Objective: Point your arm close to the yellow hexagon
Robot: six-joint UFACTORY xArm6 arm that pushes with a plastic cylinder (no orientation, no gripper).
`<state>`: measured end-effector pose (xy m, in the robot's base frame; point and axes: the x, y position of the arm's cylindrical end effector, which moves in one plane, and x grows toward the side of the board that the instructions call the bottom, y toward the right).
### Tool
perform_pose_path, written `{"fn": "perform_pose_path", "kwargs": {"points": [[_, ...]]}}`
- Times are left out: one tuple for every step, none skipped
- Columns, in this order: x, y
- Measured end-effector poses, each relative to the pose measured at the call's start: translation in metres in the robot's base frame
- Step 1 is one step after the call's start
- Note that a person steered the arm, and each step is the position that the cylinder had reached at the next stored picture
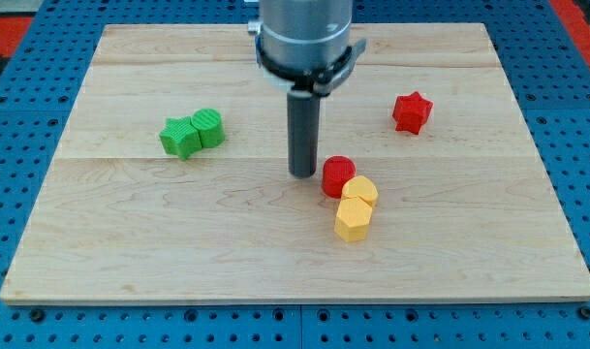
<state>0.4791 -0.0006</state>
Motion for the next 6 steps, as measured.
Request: {"fn": "perform_pose_path", "kwargs": {"points": [[0.040, 0.002], [0.083, 0.006], [0.105, 0.038], [0.098, 0.055], [0.093, 0.056], [0.103, 0.054]]}}
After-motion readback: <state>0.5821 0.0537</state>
